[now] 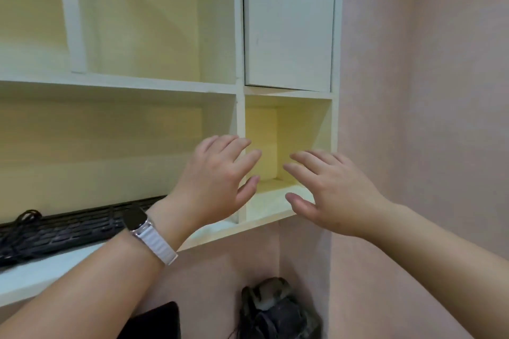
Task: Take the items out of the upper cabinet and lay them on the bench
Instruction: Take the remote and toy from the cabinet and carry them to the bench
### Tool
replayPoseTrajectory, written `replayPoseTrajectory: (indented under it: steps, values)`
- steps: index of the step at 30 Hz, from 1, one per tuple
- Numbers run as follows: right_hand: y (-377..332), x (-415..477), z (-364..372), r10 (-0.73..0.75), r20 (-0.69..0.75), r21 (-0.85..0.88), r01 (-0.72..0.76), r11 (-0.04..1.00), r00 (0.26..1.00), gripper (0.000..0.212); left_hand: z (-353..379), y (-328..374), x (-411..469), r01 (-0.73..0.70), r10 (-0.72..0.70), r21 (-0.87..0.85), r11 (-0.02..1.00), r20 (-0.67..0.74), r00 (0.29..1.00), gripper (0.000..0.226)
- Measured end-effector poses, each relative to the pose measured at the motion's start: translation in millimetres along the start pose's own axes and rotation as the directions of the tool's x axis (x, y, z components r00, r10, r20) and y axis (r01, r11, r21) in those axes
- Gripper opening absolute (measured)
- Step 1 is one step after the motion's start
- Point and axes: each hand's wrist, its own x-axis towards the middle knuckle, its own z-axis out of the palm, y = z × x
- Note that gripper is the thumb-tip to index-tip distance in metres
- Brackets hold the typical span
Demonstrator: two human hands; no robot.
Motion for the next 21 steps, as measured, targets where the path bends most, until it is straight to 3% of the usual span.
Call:
replayPoseTrajectory:
  steps: [10, 21]
  values:
    - [72, 100, 4, -0.173, -0.269, -0.009, 0.177, 0.984, 0.947, 0.053, 15, -28, 73, 0.041, -0.019, 0.216, 0.975, -0.102, 0.995, 0.039]
    - [81, 193, 14, -0.429, -0.461, -0.170, 0.398, 0.902, 0.777, 0.051, 43, -55, 81, 0.014, 0.095, 0.420, 0.908, -0.239, 0.966, 0.035]
